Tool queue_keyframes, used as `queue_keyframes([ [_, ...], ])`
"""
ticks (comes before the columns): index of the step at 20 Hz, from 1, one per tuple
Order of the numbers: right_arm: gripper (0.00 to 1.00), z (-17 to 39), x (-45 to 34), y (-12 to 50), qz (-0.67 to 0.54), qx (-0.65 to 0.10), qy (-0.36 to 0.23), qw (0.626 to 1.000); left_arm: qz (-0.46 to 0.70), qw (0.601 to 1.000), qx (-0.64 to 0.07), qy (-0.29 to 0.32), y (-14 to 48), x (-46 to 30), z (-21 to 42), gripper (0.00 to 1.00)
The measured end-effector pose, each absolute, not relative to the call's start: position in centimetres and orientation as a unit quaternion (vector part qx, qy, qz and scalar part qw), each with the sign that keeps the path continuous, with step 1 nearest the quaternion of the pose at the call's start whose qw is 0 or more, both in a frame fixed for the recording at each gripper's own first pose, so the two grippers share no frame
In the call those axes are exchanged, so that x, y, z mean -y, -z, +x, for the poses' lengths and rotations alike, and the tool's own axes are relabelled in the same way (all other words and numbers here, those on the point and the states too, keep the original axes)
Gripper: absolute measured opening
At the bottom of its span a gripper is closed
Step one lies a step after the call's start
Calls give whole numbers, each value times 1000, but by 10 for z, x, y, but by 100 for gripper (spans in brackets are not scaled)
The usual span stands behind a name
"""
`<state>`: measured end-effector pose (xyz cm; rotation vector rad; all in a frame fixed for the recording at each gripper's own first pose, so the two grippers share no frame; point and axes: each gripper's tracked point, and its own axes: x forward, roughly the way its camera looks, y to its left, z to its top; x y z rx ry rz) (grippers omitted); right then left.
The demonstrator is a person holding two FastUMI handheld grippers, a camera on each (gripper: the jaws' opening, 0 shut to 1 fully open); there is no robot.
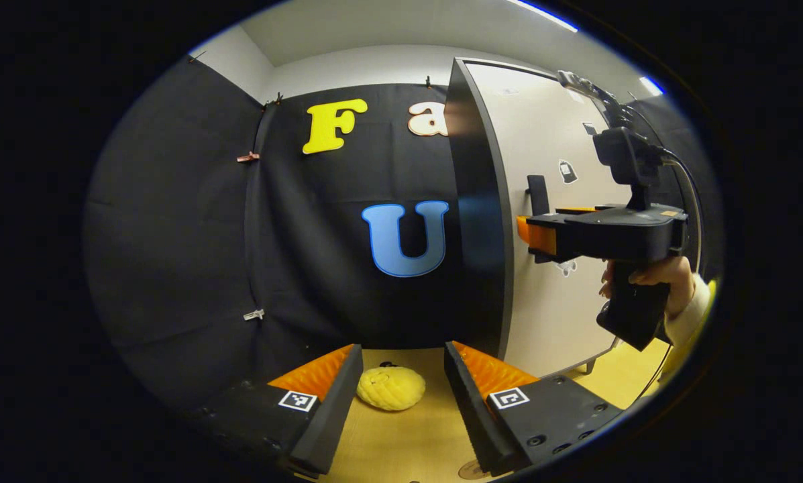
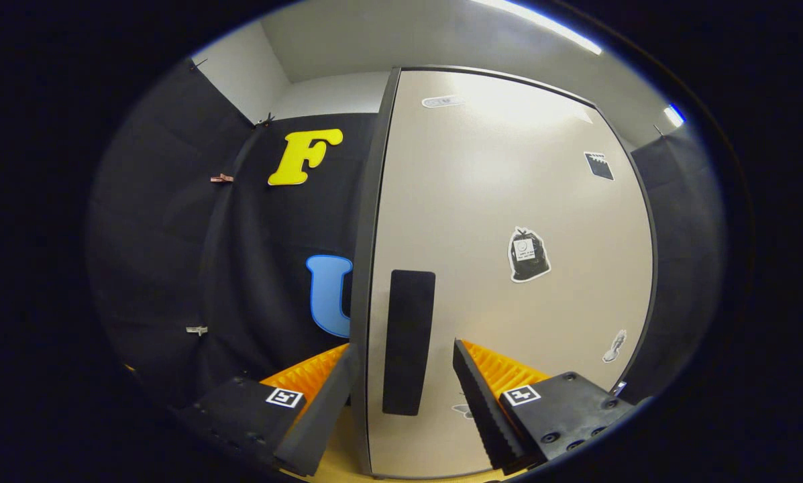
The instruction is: Open the cabinet door with the right hand, grasp the bottle in the cabinet with the left hand and place it on the coaster, then close the cabinet door with the right hand.
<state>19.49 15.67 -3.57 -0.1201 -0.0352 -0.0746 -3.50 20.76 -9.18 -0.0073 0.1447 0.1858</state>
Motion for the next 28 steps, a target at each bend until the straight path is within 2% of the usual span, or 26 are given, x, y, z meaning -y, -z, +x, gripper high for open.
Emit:
queue_keyframes([
  [3,75,206,-163,47,-52,-1,35,998,-8,992,-78,-100,97,-216,-32,78],
  [4,76,207,-159,52,-53,-11,47,997,-9,992,-79,-101,97,-218,-31,78],
  [5,61,206,-156,54,-59,-15,56,997,-10,991,-80,-103,99,-219,-30,78],
  [6,51,204,-157,52,-64,-9,61,996,-9,991,-82,-105,100,-221,-29,78],
  [8,41,203,-155,53,-65,-9,69,995,-8,990,-87,-109,103,-223,-31,78],
  [9,31,208,-154,55,-51,-11,77,996,-7,990,-89,-110,104,-223,-32,78],
  [10,31,209,-154,56,-33,-23,76,996,-5,990,-91,-111,104,-223,-34,78],
  [11,21,206,-154,55,-33,-32,73,996,-3,989,-92,-113,104,-223,-36,78],
  [19,21,148,-167,41,-32,-54,2,998,-1,992,-84,-98,85,-215,-24,78],
  [25,20,83,-146,31,-22,-69,-9,997,2,995,-74,-71,70,-161,-26,78],
  [28,20,52,-130,26,-20,-74,-19,997,-8,998,-54,-38,55,-129,-18,78],
])
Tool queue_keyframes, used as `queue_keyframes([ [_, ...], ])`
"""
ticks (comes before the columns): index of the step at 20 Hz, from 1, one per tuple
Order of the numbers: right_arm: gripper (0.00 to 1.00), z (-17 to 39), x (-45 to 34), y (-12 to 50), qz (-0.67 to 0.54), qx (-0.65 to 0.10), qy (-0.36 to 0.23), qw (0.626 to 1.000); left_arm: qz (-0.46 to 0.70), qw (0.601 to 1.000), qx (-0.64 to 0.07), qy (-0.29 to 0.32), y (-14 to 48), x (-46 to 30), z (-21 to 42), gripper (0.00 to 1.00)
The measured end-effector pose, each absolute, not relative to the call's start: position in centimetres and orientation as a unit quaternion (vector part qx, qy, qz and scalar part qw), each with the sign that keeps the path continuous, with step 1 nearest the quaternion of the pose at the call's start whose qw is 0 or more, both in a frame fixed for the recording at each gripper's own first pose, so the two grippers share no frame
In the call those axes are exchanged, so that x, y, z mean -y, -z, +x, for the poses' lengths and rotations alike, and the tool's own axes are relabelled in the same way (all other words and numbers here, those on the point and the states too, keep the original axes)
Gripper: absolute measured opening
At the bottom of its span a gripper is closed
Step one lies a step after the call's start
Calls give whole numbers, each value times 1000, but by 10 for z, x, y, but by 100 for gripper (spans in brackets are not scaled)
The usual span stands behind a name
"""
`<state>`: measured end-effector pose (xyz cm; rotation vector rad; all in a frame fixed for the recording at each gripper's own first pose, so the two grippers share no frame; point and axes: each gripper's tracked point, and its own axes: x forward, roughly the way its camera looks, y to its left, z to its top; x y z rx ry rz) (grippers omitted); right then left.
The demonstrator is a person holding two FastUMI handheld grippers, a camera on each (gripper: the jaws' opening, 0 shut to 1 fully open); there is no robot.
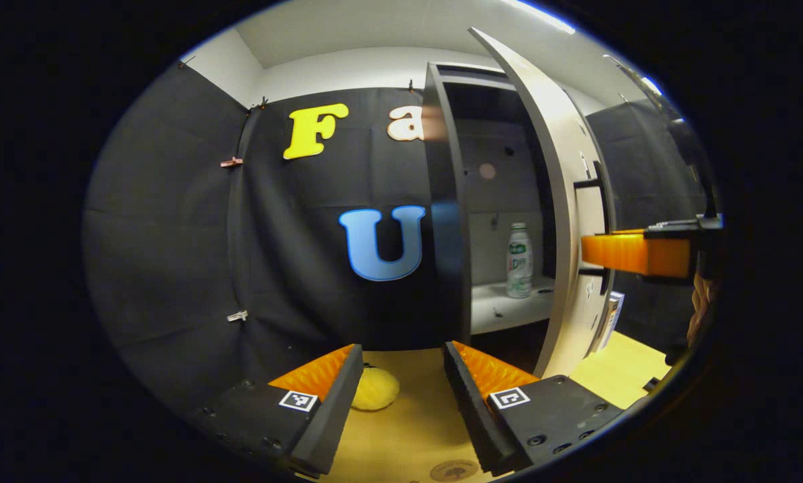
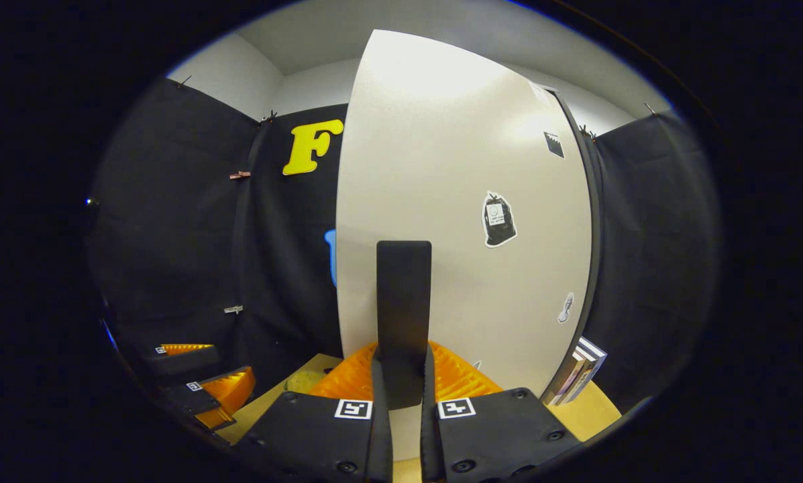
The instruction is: Open the cabinet door with the right hand, grasp the bottle in the cabinet with the left hand and place it on the coaster, then close the cabinet door with the right hand.
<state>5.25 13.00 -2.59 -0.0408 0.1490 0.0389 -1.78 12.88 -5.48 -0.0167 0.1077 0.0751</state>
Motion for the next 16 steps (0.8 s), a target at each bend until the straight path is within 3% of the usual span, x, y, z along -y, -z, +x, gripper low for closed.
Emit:
queue_keyframes([
  [16,19,-44,-28,9,-18,-73,60,995,-13,987,-36,154,43,32,40,78],
])
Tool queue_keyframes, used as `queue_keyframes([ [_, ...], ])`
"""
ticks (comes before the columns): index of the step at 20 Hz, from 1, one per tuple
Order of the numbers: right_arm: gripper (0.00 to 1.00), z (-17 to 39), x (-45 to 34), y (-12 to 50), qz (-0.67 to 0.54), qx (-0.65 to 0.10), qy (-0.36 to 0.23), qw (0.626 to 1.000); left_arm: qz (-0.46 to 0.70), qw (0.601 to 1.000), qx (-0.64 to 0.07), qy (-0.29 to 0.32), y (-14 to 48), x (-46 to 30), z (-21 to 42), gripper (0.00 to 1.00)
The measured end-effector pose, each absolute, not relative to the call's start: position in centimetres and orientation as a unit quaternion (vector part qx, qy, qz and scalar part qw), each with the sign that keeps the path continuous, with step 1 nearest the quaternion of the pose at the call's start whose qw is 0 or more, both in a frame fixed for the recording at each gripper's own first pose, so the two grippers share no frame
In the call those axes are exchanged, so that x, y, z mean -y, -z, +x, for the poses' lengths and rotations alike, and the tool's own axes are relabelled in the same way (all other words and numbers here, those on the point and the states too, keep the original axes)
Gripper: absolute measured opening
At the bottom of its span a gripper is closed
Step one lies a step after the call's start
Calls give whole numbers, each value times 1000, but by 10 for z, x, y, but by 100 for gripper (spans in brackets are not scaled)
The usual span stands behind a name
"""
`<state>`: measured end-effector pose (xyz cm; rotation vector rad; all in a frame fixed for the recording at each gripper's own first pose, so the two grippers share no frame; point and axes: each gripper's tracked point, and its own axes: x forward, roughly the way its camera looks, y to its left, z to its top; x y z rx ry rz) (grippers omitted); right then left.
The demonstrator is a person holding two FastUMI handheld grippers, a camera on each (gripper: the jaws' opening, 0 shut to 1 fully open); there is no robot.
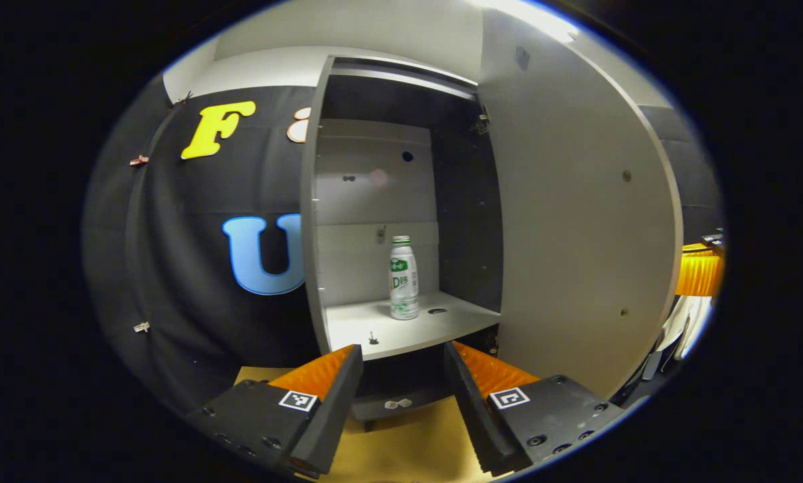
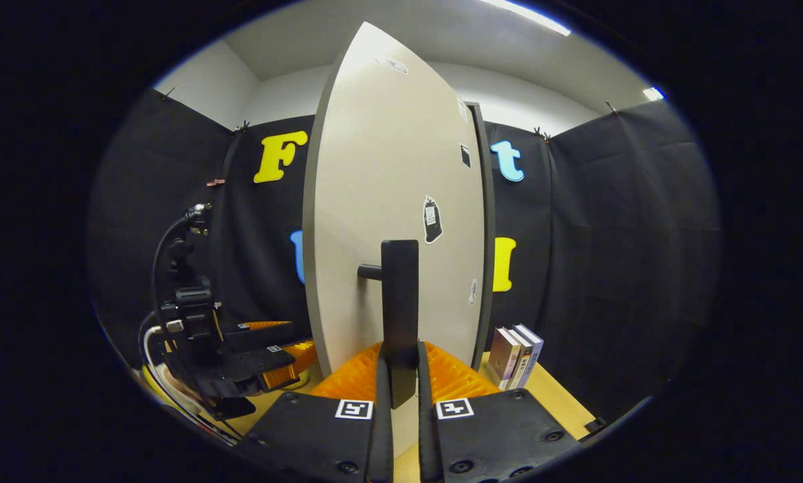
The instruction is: Open the cabinet door with the right hand, grasp the bottle in the cabinet with the left hand and place it on the coaster, then close the cabinet door with the right hand.
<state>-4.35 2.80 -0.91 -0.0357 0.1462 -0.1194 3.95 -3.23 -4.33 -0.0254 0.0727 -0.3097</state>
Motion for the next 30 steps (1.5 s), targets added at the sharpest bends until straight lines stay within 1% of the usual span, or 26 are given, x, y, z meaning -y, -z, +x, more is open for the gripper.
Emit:
queue_keyframes([
  [2,19,-51,-14,8,-14,-76,75,994,-12,986,-32,165,39,47,46,78],
  [3,16,-56,-6,7,-13,-76,85,993,-12,985,-30,170,38,55,50,78],
  [4,19,-59,4,8,-14,-78,96,992,-13,984,-28,174,35,64,53,78],
  [8,18,-73,33,7,-45,-78,125,988,-25,981,-31,191,32,101,63,78],
  [10,14,-76,46,8,-61,-79,122,987,-29,979,-31,197,29,118,65,78],
  [13,13,-85,67,3,-30,-83,109,990,-22,980,-21,197,22,138,69,78],
  [18,11,-96,110,3,4,-77,111,991,-6,983,-8,182,15,159,74,78],
  [19,11,-100,116,4,6,-78,106,991,-4,984,-11,176,18,161,76,80],
  [21,11,-104,125,4,9,-77,98,992,-4,985,-16,169,20,165,82,80],
  [22,11,-102,126,4,10,-76,95,993,-3,986,-17,165,19,165,87,78],
  [26,11,-104,142,4,19,-75,92,993,2,991,-4,132,13,145,118,78],
  [28,12,-103,144,4,21,-75,87,993,4,993,11,113,6,129,139,80],
  [29,13,-102,145,4,19,-76,84,993,2,994,16,106,4,121,151,78],
  [30,22,-102,145,4,18,-77,81,994,-4,995,19,100,2,115,163,78],
])
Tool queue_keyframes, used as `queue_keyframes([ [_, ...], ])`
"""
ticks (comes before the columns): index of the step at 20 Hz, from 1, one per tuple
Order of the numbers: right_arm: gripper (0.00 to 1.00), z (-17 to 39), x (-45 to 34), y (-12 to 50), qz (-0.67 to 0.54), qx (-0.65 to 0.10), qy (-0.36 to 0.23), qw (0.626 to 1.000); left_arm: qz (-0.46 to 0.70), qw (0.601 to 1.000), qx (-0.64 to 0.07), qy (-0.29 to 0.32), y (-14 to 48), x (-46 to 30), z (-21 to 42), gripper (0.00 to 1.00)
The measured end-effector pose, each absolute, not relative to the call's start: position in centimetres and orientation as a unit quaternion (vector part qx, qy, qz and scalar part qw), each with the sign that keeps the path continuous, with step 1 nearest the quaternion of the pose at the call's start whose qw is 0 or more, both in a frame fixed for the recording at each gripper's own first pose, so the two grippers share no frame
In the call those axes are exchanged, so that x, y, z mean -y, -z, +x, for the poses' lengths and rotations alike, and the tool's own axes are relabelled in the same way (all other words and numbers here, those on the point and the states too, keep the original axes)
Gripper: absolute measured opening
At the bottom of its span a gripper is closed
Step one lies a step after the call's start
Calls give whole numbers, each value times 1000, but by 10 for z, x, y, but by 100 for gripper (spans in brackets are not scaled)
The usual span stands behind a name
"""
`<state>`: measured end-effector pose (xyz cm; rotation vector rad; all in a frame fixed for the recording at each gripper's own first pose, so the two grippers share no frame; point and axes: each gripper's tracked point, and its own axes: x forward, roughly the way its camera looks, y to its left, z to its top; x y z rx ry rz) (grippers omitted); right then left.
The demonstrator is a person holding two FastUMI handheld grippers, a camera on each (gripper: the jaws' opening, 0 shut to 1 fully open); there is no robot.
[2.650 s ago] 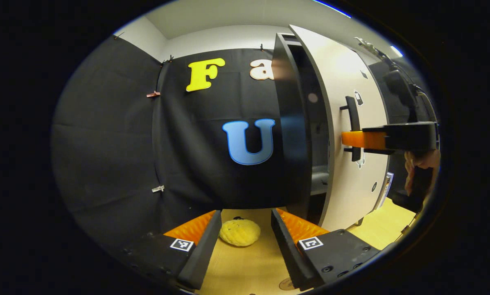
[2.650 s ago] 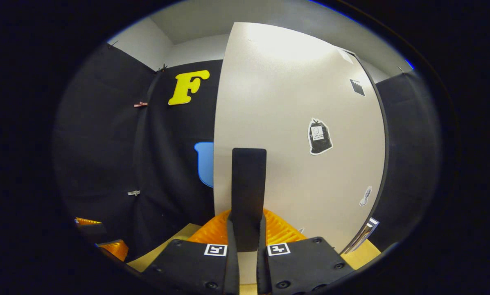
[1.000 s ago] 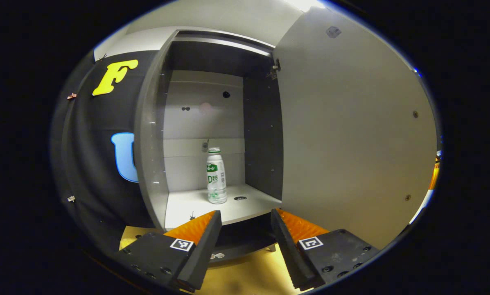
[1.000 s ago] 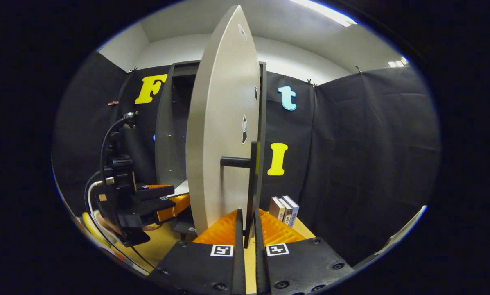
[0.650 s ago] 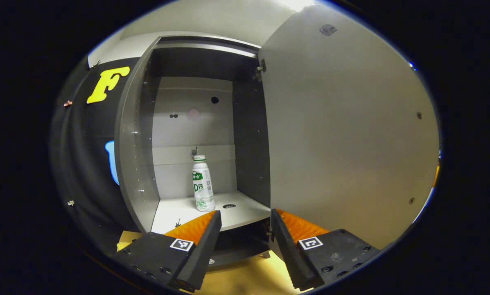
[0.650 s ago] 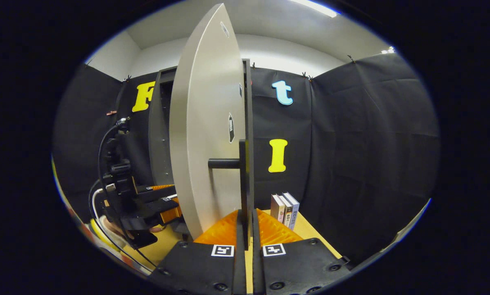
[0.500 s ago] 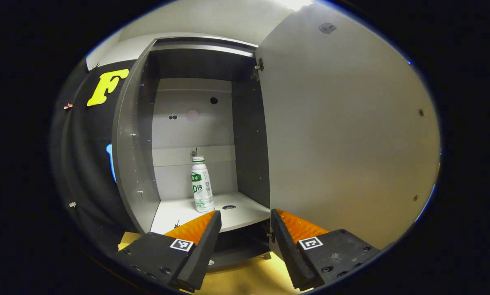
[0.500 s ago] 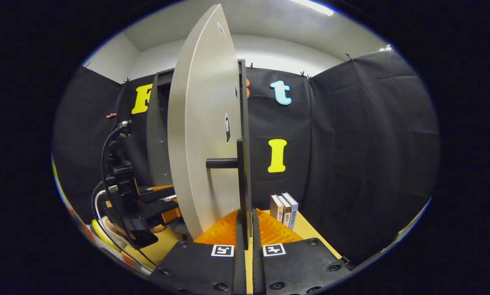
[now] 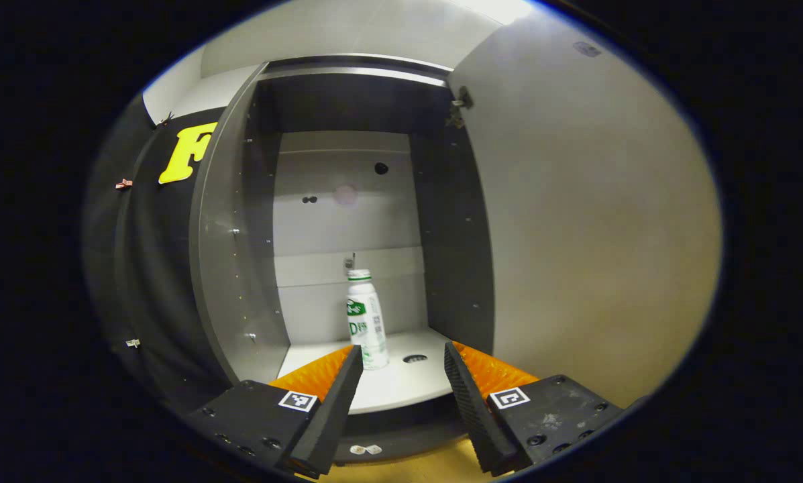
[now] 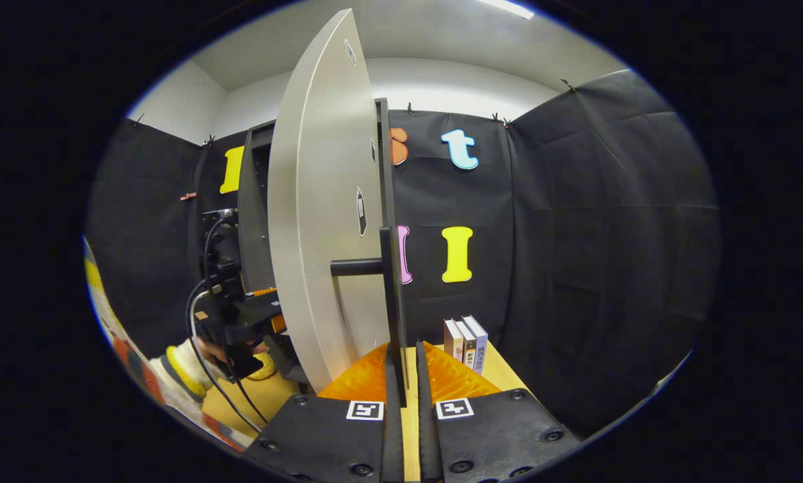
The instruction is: Open the cabinet door with the right hand, grasp the bottle in the cabinet with the left hand and place it on the coaster, then close the cabinet door with the right hand.
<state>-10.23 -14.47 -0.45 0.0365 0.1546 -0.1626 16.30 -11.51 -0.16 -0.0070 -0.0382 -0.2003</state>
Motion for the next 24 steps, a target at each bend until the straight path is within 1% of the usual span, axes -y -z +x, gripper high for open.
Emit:
queue_keyframes([
  [1,13,-102,145,4,19,-79,78,994,-9,995,21,97,0,110,176,78],
  [2,13,-101,147,4,22,-81,76,994,-13,995,21,95,-1,106,189,81],
  [3,13,-102,149,4,26,-82,73,994,-15,995,21,95,-1,104,204,76],
  [4,13,-103,153,4,29,-81,77,993,-15,995,21,97,-1,104,217,81],
  [7,14,-108,152,6,44,-89,77,992,-32,992,33,119,-2,110,252,78],
  [8,14,-109,154,5,45,-92,79,992,-34,992,34,120,-2,109,264,81],
  [9,16,-109,153,4,55,-97,76,991,-33,992,32,113,1,105,276,81],
  [10,18,-118,151,-3,71,-96,74,990,-31,994,30,104,3,101,289,78],
  [11,20,-124,149,-11,95,-87,73,989,-31,994,27,100,6,98,302,81],
  [12,20,-129,145,-20,123,-75,69,987,-29,994,25,102,10,97,312,78],
  [13,19,-135,145,-33,149,-58,75,984,-24,993,25,110,14,99,323,79],
  [14,19,-141,153,-41,166,-42,89,981,-19,993,21,113,18,101,332,78],
  [15,19,-148,163,-47,173,-29,109,979,-16,994,15,112,24,101,338,81],
  [16,20,-154,174,-50,176,-20,131,975,-18,994,10,108,29,101,345,78],
  [19,19,-170,186,-49,162,-17,188,968,-31,994,-7,104,42,101,364,78],
  [21,19,-177,192,-53,152,-16,207,966,-20,995,-10,99,45,104,373,78],
  [22,20,-180,192,-55,153,-13,211,965,-17,995,-10,99,46,106,376,81],
  [24,19,-181,193,-55,151,-13,219,964,-20,995,-12,101,47,110,380,78],
])
